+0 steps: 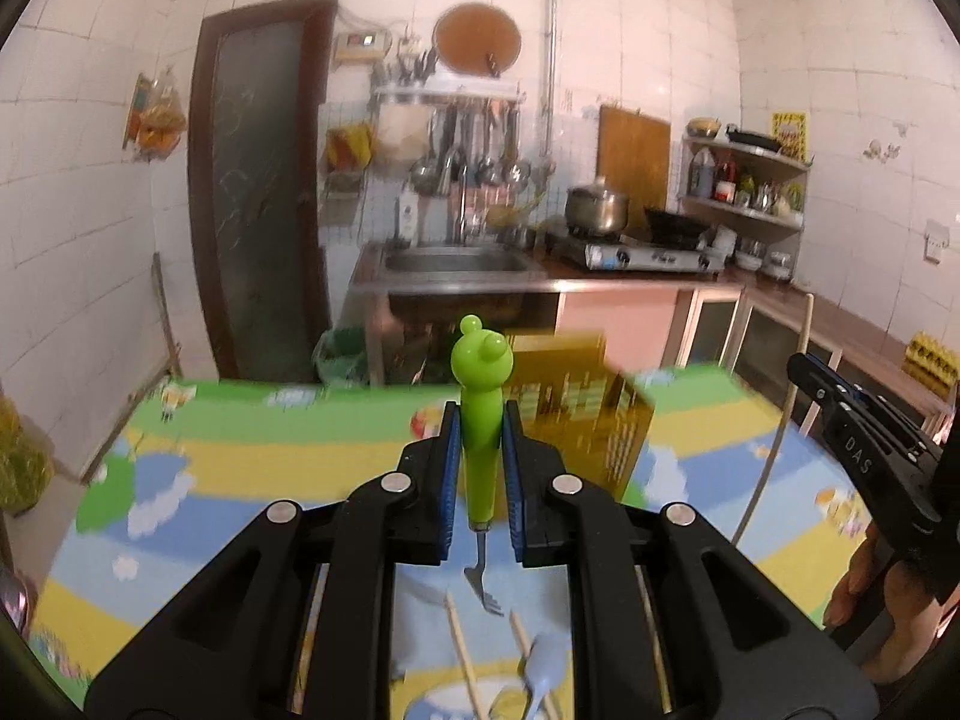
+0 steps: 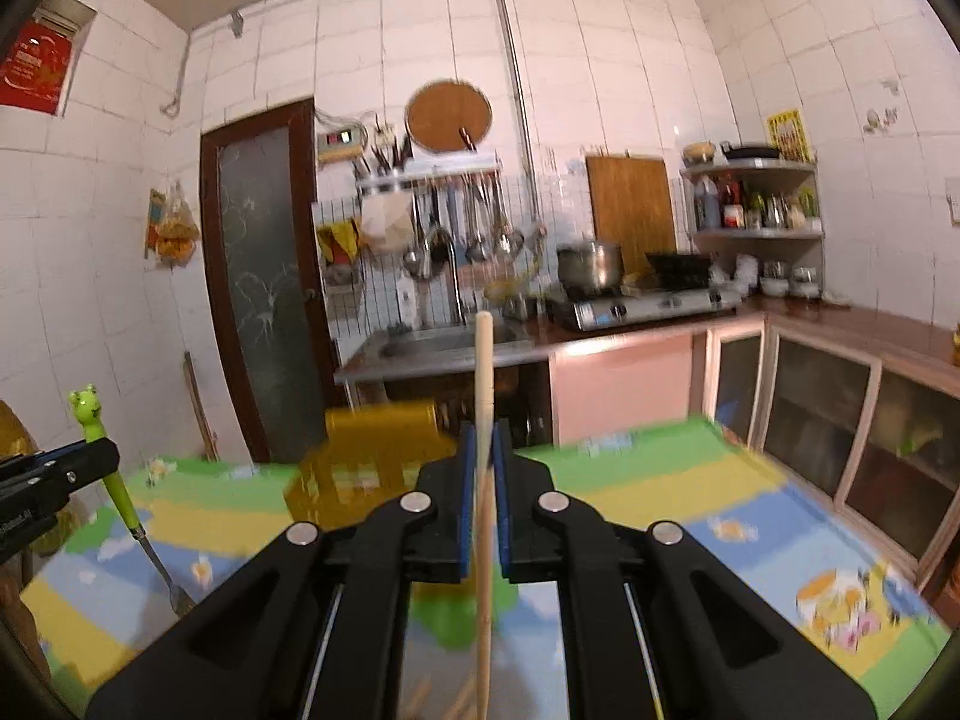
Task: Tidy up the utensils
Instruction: 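Carry the fork and chopstick over the yellow holder and lower them in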
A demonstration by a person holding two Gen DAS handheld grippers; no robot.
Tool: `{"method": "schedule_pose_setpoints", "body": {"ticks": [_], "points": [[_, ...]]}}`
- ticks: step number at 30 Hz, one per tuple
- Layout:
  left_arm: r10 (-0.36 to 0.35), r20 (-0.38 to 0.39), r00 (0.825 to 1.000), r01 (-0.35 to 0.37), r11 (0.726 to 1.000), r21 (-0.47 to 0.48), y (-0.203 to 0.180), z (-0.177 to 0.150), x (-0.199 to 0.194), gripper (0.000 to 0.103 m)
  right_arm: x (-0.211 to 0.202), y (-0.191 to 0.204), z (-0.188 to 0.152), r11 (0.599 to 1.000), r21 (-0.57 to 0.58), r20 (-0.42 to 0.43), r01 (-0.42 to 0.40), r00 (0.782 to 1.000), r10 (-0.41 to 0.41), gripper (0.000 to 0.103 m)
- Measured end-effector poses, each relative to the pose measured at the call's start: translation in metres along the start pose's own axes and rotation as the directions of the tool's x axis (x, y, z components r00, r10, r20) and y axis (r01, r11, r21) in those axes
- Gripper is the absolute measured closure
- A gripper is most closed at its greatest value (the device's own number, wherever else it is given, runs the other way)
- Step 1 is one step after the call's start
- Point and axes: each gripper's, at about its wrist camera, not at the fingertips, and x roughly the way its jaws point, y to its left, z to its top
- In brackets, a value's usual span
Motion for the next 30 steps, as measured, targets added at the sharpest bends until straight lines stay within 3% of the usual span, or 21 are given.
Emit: {"method": "schedule_pose_setpoints", "body": {"ticks": [8, 13, 18, 24, 30], "points": [[-0.025, 0.09, 0.996, 0.025, 1.0, 0.0, -0.012, 0.082, 0.044, 0.091, 0.05, 0.021, 0.073, 1.0, -0.008, 0.087, -0.006, 0.996, 0.006, 0.097], [-0.051, 0.078, 0.996, 0.052, 0.999, -0.014, -0.021, 0.101, 0.086, 0.091, 0.096, 0.034, 0.092, 1.0, 0.009, 0.091, -0.016, 0.996, 0.015, 0.097], [-0.046, 0.022, 0.999, 0.046, 0.999, -0.028, -0.023, 0.081, 0.134, 0.091, 0.141, 0.038, 0.076, 1.0, 0.012, 0.045, -0.007, 0.999, 0.007, 0.097], [-0.022, -0.049, 0.999, 0.02, 0.998, -0.055, -0.011, 0.043, 0.178, 0.091, 0.176, 0.029, 0.031, 1.0, 0.014, -0.062, 0.008, 0.998, -0.007, 0.097], [-0.02, -0.11, 0.994, 0.011, 0.997, -0.081, -0.002, 0.028, 0.185, 0.09, 0.188, 0.019, 0.003, 0.999, 0.002, -0.167, 0.046, 0.985, -0.045, 0.095]]}}
